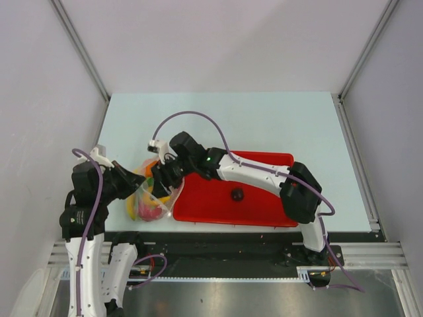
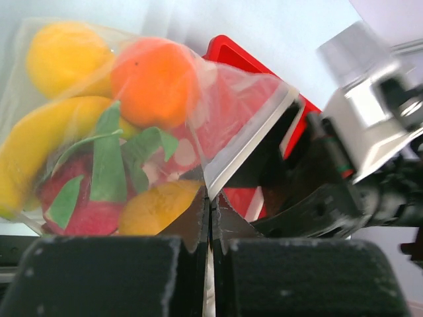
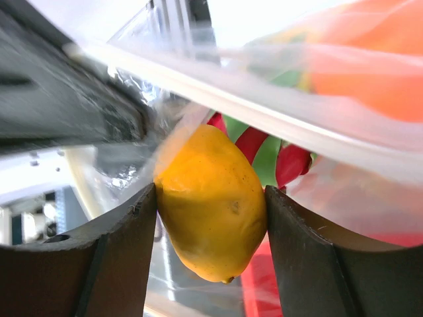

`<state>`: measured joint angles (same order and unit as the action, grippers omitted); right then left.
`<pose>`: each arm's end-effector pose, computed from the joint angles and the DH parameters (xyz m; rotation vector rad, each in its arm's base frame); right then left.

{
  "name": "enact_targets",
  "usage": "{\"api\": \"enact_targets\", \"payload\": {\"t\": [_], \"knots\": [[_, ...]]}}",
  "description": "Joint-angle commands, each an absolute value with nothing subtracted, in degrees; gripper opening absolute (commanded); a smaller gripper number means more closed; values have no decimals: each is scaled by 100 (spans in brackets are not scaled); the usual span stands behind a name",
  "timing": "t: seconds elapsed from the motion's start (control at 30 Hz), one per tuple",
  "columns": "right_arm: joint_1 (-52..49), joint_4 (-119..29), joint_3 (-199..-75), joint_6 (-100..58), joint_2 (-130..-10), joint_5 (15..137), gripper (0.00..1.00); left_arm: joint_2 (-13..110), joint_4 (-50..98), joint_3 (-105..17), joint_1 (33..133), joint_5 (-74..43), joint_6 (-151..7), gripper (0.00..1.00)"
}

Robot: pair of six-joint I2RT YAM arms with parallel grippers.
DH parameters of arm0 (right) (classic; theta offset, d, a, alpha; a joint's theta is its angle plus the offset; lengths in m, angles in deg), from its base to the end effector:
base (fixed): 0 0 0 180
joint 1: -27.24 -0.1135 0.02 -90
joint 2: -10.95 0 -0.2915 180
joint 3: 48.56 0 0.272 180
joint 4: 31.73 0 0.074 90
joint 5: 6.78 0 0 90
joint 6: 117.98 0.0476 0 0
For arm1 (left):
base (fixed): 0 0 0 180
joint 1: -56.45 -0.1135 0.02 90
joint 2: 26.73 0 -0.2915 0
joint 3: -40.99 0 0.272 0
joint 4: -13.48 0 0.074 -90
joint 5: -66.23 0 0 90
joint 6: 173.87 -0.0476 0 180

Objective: Open the zip-top bag and remove the fake food

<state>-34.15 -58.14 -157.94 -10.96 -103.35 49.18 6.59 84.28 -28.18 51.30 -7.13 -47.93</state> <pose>0.2198 0.4586 0.2969 -1.2499 2.0045 1.3792 0.0958 -0.0051 0.3644 -0.6187 2.1312 -0.6181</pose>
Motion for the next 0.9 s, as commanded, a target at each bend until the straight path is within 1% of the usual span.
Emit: {"api": "enact_targets", "payload": {"t": [0.0, 0.13, 0.23, 0.33, 0.43, 0.57, 0.63, 0.87], "knots": [[-3271, -6511, -16474, -698, -9909, 5640, 13, 588, 8238, -2765, 5109, -856, -4907, 0], [-3086, -6723, -16527, -408, -9585, 5799, 12, 597, 8229, -2748, 5118, -935, -4986, 0], [-2945, -7092, -16615, -241, -9400, 5992, 10, 597, 8220, -2730, 5118, -936, -4986, 0], [-2822, -7180, -16536, -56, -9276, 5827, 8, 579, 8203, -2686, 5118, -909, -4986, 0], [-2708, -7014, -16387, 435, -9197, 5379, 8, 544, 8194, -2642, 5118, -900, -4995, 0], [-2629, -5891, -16010, 1270, -9039, 4449, 8, 544, 8203, -2695, 5118, -918, -4995, 0], [-2629, -5399, -15851, 1560, -9030, 4349, 9, 544, 8203, -2748, 5118, -953, -5012, 0], [-2892, -5422, -16597, 1553, -9671, 4243, 11, 728, 8545, -3494, 5109, -1427, -5345, 0]]}}
